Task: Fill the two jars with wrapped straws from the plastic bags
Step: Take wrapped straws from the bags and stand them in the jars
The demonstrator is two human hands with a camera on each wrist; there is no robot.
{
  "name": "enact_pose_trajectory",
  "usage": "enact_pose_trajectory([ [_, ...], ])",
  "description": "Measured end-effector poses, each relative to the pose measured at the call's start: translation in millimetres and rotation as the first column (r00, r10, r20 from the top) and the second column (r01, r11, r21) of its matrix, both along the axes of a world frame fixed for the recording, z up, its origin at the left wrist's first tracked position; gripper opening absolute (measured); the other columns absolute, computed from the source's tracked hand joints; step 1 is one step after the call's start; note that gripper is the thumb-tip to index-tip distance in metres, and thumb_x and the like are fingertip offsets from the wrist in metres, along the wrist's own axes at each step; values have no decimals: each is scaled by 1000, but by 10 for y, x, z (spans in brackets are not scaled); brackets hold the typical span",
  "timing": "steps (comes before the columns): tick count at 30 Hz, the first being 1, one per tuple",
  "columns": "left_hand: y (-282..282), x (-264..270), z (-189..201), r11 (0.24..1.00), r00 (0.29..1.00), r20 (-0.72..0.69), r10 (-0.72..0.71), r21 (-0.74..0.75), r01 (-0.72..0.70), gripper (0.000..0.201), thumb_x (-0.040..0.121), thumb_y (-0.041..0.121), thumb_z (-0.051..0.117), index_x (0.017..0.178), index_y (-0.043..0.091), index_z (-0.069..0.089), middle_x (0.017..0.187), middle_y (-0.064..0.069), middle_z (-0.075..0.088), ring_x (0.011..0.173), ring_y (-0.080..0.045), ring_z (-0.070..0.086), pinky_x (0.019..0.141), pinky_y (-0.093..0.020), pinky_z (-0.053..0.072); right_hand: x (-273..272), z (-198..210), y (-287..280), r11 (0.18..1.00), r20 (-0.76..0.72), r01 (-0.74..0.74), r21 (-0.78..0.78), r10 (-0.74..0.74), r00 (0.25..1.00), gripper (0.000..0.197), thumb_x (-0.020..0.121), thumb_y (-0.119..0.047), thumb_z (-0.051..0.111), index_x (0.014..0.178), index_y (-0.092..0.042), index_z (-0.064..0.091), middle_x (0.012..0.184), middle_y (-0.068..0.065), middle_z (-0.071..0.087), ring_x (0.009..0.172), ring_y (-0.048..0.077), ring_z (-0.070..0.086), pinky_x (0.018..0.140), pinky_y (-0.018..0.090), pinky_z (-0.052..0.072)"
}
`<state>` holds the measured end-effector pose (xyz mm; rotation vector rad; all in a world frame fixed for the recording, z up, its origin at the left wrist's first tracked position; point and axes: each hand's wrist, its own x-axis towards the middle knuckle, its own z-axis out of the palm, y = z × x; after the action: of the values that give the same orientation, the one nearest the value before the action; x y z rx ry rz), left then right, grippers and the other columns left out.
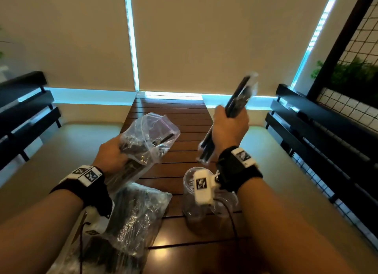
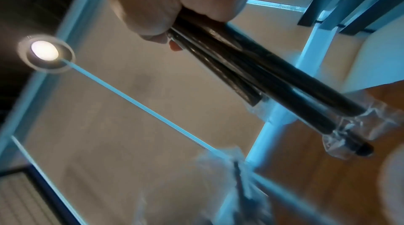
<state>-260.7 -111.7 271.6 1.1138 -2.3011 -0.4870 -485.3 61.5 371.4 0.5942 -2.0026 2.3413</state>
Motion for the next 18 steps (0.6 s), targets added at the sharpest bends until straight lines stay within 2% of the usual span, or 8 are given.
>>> enact_pose_trajectory([
  [2, 29, -4, -12, 1000, 1000, -22, -18, 0, 18, 26, 79, 17, 77, 100, 23, 63, 104, -10, 70, 99, -33, 64, 80, -31, 38, 82, -406, 11, 992, 10, -44, 117, 43, 999, 10, 89, -26, 65, 97, -21, 64, 77, -11, 63, 68, 2, 61, 63, 23, 49],
  [5, 99, -26, -4, 998, 997, -34, -64, 3, 64, 30, 80, 18, 77, 105, 26, 63, 100, -1, 68, 93, -23, 61, 83, -31, 40, 185, -908, -21, 971, 4, -81, 223, 83, 997, 12, 89, -28, 67, 98, -20, 64, 82, -7, 66, 71, -1, 59, 69, 26, 50],
  [7, 107, -31, -18, 996, 996, -45, -82, 12, 83, 34, 80, 20, 78, 109, 27, 64, 100, 4, 66, 91, -17, 58, 85, -30, 40, 239, -1147, -40, 956, -45, -86, 281, 103, 994, 12, 88, -28, 68, 97, -21, 64, 80, -9, 63, 69, -6, 54, 69, 21, 41],
  [10, 148, -33, -54, 995, 994, -42, -102, -23, 101, 32, 80, 22, 78, 109, 24, 65, 98, 4, 64, 90, -17, 58, 83, -30, 40, 331, -1372, -23, 922, -134, -83, 378, 143, 981, 13, 87, -29, 67, 94, -19, 64, 76, -6, 62, 65, 4, 52, 65, 22, 36],
  [12, 183, -45, -36, 990, 990, -35, -135, -45, 134, 28, 80, 22, 79, 103, 25, 63, 96, 3, 59, 89, -18, 56, 81, -32, 41, 365, -1479, -17, 868, -225, -62, 493, 196, 954, 17, 86, -34, 66, 92, -19, 60, 74, -2, 61, 68, 21, 56, 64, 28, 40],
  [14, 165, -35, -2, 979, 980, -12, -199, -47, 198, 43, 71, 32, 85, 108, 27, 64, 106, 1, 58, 97, -16, 53, 87, -34, 42, 369, -1573, -13, 818, -333, -3, 575, 238, 912, 22, 84, -40, 66, 83, -23, 53, 72, -1, 57, 76, 31, 59, 69, 35, 46],
  [17, 14, -32, 22, 974, 978, 54, -204, -87, 208, 71, 58, 53, 77, 120, 22, 65, 131, -7, 54, 119, -28, 51, 103, -52, 41, 386, -1647, 26, 794, -434, 55, 605, 272, 859, 26, 80, -44, 67, 82, -29, 45, 75, -12, 50, 83, 24, 57, 76, 36, 40],
  [18, -6, -30, 42, 978, 979, 36, -199, -64, 201, 74, 55, 53, 76, 120, 18, 66, 131, -10, 53, 119, -29, 51, 104, -48, 41, 387, -1663, 47, 800, -437, 50, 598, 273, 857, 28, 79, -47, 68, 90, -30, 49, 82, -13, 54, 87, 21, 57, 79, 36, 40],
])
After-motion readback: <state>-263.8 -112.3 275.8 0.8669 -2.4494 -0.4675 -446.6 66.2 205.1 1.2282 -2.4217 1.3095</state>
